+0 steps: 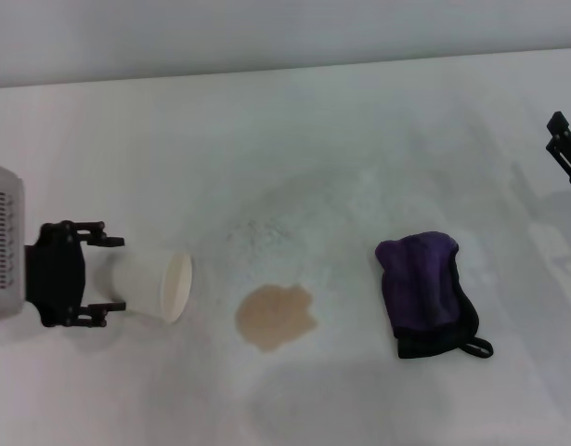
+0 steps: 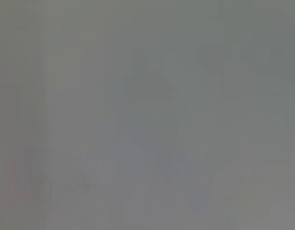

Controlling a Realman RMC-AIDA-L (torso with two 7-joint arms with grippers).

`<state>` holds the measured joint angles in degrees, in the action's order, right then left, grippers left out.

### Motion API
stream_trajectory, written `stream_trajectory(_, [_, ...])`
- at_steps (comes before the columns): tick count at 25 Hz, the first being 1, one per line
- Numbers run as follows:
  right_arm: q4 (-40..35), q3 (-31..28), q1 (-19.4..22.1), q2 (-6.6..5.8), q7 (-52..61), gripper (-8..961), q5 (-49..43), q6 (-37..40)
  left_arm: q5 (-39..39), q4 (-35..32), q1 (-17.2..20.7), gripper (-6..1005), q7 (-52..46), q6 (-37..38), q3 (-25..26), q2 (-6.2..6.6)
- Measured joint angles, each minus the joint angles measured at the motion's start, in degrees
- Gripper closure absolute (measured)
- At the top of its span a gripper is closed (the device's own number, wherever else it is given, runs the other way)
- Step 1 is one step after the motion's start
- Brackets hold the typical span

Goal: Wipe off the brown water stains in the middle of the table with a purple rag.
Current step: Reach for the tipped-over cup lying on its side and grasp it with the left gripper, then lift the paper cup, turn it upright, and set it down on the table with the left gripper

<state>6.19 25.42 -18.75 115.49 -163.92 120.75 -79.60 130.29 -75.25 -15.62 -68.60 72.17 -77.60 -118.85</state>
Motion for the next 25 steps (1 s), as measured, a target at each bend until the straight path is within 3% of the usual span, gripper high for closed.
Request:
stream_trajectory(7, [-0.11, -0.02, -0.23, 0.00, 0.01, 80, 0.00, -0.03, -0.06, 3.75, -0.60, 252, 1.44, -5.60, -4.18, -0.07])
stream_trajectory(15, [-0.46, -0.03, -0.39, -0.03, 0.00, 80, 0.24, -0.03, -3.76, 4.71, -0.96, 260, 1.05, -6.30, -4.05, -0.06])
stream_trajectory(20, [-1.11, 0.08, -0.62, -0.08, 0.01, 81, 0.10, -0.04, -11.68, 2.83, 0.52, 266, 0.91, -5.95, -3.13, -0.07])
stream_trajectory(25, [-1.96, 0.48, -0.70, -0.09, -0.01, 81, 0.04, -0.26, -24.50, 8.32, 1.62, 301, 1.03, -5.79, -0.82, -0.02])
